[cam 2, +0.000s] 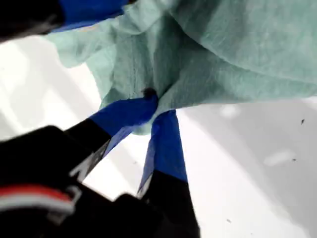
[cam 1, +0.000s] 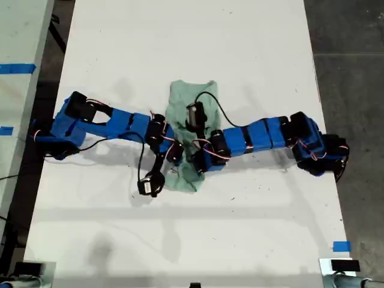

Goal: Fold tshirt

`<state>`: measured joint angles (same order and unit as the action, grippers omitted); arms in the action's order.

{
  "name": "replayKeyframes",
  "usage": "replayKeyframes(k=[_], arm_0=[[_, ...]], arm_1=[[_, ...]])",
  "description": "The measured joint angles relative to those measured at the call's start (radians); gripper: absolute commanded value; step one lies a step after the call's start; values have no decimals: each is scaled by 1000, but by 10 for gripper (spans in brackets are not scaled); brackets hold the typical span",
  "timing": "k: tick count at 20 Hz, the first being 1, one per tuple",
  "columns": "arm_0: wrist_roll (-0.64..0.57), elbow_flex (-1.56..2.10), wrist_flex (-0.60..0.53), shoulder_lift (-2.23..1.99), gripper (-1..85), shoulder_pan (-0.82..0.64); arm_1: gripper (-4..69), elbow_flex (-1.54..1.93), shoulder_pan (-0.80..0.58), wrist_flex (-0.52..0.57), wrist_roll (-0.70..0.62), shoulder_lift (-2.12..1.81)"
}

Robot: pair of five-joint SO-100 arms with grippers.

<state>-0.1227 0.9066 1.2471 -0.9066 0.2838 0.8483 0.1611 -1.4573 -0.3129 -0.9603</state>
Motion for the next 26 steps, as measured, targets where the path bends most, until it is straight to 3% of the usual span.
replayKeyframes(k=[5,10,14,19,23,26], arm_0=[[-2,-81,9,-61,0,95],[-63,-81,-3,-149,0,80],[-215,-81,86,-236,0,-78],[-489,-81,107,-247,0,-368],[-644,-83,37,-224,0,-514],[-690,-83,-57,-94,13,-560]], arm_1=[[-21,2,74,-26,-21,-172],[-21,21,58,-28,-23,-206],[-20,124,-106,-69,-57,-334],[-20,190,-403,-92,-284,-416],[-20,258,-574,-57,-477,-419],[-20,408,-640,48,-561,-423]])
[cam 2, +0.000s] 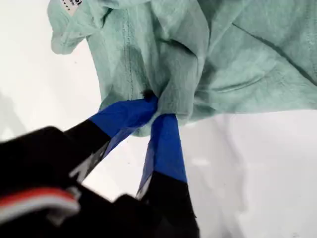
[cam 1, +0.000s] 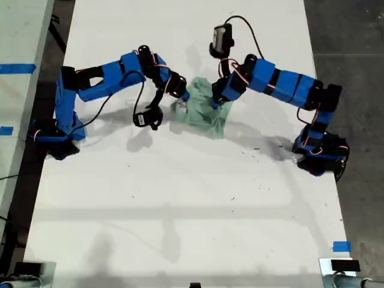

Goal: Fold tshirt

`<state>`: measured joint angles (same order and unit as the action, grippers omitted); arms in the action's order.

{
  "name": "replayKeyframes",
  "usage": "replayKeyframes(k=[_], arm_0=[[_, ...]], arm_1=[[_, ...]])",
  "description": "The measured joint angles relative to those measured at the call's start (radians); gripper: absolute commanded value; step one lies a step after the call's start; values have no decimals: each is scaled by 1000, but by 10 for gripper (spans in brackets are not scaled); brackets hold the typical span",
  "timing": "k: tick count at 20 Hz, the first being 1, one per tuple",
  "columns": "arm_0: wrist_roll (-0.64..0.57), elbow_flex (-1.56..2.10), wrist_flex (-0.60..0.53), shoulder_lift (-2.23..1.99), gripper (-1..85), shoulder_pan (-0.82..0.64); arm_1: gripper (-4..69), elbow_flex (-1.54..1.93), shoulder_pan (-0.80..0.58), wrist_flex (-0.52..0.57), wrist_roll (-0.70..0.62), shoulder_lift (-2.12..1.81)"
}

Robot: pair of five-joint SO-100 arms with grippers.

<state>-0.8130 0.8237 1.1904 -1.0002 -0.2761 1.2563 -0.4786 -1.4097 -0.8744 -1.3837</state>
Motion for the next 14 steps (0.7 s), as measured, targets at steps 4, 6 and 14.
replayKeyframes(k=[4,6,14], arm_0=[[-9,-40,-133,259,261,-77],[17,-91,-130,318,299,-130],[38,-57,239,-51,279,-221]], arm_1=[[50,244,-77,187,-32,2],[148,310,-124,224,-26,2],[319,365,-202,64,18,-301]])
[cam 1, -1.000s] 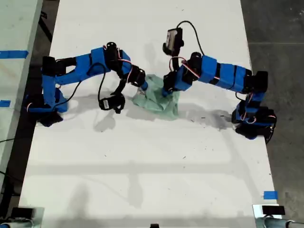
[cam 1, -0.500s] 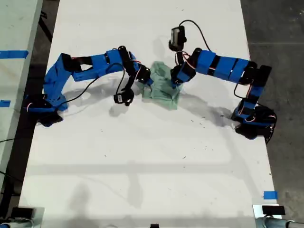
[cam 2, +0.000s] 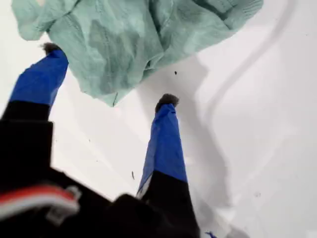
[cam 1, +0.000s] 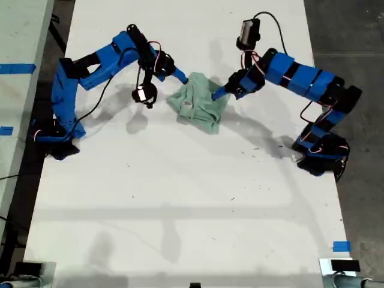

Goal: Fold tshirt

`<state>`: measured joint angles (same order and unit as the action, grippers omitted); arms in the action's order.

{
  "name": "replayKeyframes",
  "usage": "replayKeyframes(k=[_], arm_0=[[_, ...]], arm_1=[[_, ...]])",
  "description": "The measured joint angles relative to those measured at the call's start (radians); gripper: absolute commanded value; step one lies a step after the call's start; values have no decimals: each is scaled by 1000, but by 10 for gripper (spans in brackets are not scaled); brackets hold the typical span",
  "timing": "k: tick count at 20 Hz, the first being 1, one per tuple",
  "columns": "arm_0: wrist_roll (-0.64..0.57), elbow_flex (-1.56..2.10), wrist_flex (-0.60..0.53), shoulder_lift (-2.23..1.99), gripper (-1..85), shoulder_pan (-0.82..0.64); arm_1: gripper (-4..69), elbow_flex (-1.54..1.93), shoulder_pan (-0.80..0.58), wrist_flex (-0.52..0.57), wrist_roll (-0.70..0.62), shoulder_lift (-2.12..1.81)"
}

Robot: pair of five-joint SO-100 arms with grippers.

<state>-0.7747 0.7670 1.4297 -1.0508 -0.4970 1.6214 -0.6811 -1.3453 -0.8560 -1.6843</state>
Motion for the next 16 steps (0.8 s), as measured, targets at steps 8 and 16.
replayKeyframes(k=[8,16], arm_0=[[92,629,-84,-629,0,149],[506,1804,-526,-1450,0,399]], arm_1=[[82,442,121,-69,259,-713],[-21,1117,400,64,706,-1394]])
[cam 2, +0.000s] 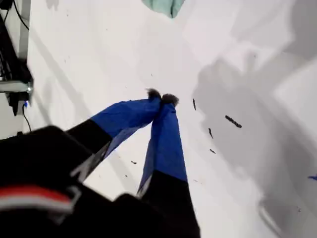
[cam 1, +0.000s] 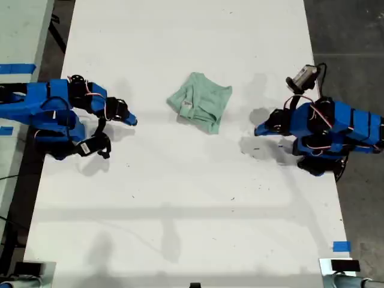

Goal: Fold tshirt

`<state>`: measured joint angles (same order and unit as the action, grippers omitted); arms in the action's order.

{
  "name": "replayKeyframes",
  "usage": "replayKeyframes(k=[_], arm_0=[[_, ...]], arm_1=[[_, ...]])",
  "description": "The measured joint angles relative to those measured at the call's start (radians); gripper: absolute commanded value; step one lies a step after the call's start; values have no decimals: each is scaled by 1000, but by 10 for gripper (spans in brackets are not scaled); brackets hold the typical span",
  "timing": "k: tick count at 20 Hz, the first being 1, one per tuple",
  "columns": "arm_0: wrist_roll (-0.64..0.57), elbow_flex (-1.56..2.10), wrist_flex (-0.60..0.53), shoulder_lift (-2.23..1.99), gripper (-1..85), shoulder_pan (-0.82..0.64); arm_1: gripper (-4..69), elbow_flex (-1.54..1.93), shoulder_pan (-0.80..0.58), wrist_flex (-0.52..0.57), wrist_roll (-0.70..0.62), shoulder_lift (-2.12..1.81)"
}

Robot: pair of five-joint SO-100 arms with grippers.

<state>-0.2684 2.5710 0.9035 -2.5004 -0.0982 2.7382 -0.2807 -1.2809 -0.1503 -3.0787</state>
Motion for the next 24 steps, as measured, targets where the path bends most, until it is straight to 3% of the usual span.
replayKeyframes(k=[3,6,7,9,11,15,16,24], arm_0=[[114,235,-8,-160,0,43],[161,408,-23,-318,0,51],[170,439,20,-417,0,49],[175,449,250,-627,28,29],[152,451,420,-792,60,26],[152,451,439,-827,62,55],[152,451,439,-830,62,67],[152,451,440,-831,63,71]], arm_1=[[-18,198,54,-9,137,-250],[-10,259,72,6,169,-290],[-1,267,74,18,176,-282],[2,273,74,25,166,-282],[3,273,63,29,60,-284],[-3,273,26,31,-360,-281],[-3,273,21,31,-400,-281],[-3,273,17,31,-428,-281]])
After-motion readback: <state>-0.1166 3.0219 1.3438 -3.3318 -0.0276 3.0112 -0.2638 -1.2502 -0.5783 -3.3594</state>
